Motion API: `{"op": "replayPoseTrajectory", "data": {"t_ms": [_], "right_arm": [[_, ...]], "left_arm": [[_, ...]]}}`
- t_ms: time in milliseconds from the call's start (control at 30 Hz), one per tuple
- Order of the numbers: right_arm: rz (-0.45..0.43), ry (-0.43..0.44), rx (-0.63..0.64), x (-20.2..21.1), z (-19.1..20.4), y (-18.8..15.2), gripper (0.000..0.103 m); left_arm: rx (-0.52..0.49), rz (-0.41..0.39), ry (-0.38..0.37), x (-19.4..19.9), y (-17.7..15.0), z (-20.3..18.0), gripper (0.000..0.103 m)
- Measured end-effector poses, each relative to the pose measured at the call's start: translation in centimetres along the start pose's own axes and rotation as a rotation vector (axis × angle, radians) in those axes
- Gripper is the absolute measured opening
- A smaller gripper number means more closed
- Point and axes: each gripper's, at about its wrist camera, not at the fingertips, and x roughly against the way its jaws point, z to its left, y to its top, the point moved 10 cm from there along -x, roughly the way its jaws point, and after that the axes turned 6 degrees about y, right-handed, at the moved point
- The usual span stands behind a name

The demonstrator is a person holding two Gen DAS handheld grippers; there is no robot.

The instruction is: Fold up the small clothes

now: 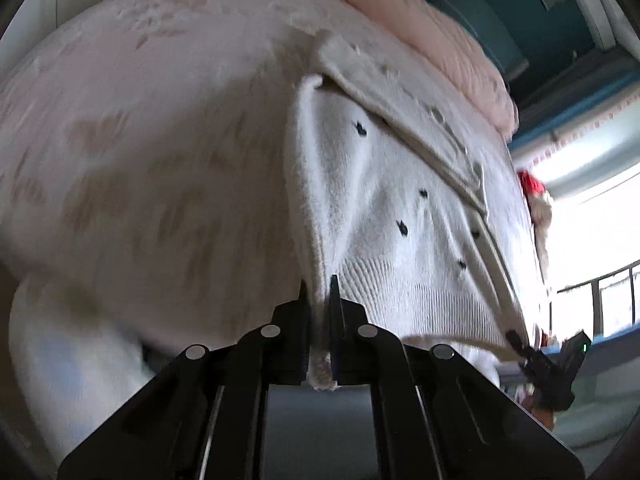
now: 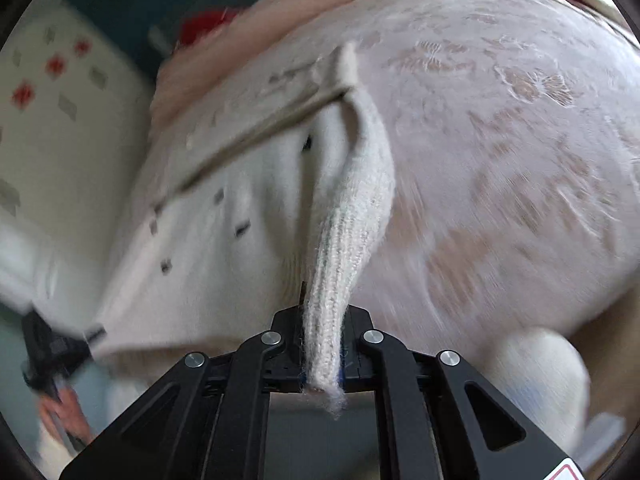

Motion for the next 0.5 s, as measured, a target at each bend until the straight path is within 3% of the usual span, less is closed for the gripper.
{"op": "replayPoseTrajectory", "data": {"t_ms": [133,200,300,400,500], "right_arm": [[0.210,-0.038,0.167,3.0,-0.4,-7.5,0.008],[0.297,0.013,0.188,4.8,-0.2,-11.0,0.008],[0.354,0.094,0.165,7.6,1.0,-13.8,0.008],[0.272,0.137,0.177,9.7,3.0,-11.1,0.009],[0.079,0.180,0.166,9.9,4.5,-2.4,0.009]], "left_arm": [[-0.088,0.117,0.043,2.6,-7.4,1.9,0.006],[-0.117,0.177,0.059,4.2,-10.8,2.7,0.006],[-0.109,0.211,0.056,6.8,-12.8,2.8,0.006],[-0.085,0.150,0.014,9.2,-9.6,1.1,0.006],[-0.126,0.048,-0.019,9.0,-3.1,-1.9,0.006]]}}
